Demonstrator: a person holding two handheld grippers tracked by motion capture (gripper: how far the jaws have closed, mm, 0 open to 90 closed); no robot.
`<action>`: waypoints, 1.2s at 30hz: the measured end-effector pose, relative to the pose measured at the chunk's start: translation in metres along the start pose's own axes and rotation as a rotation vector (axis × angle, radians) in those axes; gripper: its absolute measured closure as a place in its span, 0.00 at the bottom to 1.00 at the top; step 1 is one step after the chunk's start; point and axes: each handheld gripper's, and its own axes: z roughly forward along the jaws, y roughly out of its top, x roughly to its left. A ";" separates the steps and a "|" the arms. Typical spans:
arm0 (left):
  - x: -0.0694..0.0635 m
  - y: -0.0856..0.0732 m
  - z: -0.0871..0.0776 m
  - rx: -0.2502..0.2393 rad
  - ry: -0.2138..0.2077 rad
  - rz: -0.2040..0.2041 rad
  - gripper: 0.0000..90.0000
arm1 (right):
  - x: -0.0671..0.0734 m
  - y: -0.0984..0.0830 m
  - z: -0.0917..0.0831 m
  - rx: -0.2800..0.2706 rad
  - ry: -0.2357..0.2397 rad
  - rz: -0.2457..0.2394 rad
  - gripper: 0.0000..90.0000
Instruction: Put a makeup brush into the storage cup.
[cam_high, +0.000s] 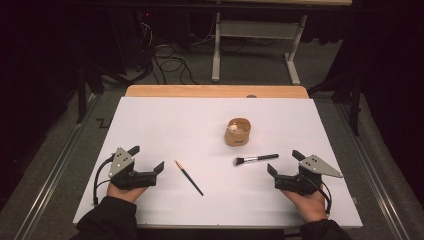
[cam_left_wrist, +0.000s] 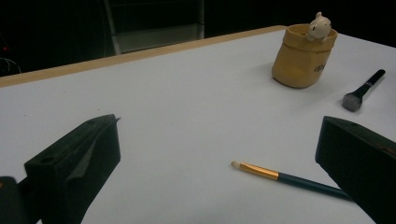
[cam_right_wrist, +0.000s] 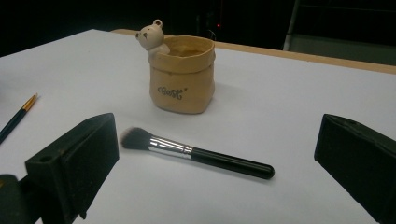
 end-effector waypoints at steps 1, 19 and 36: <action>0.000 0.000 0.000 0.000 0.000 0.000 0.01 | 0.000 0.000 0.000 0.000 0.000 0.000 0.01; 0.002 -0.001 0.003 0.034 0.013 -0.003 0.01 | 0.000 -0.001 0.002 0.015 0.004 -0.004 0.01; 0.005 -0.007 0.011 0.149 0.036 -0.022 0.01 | 0.000 -0.004 0.006 0.039 0.005 -0.005 0.01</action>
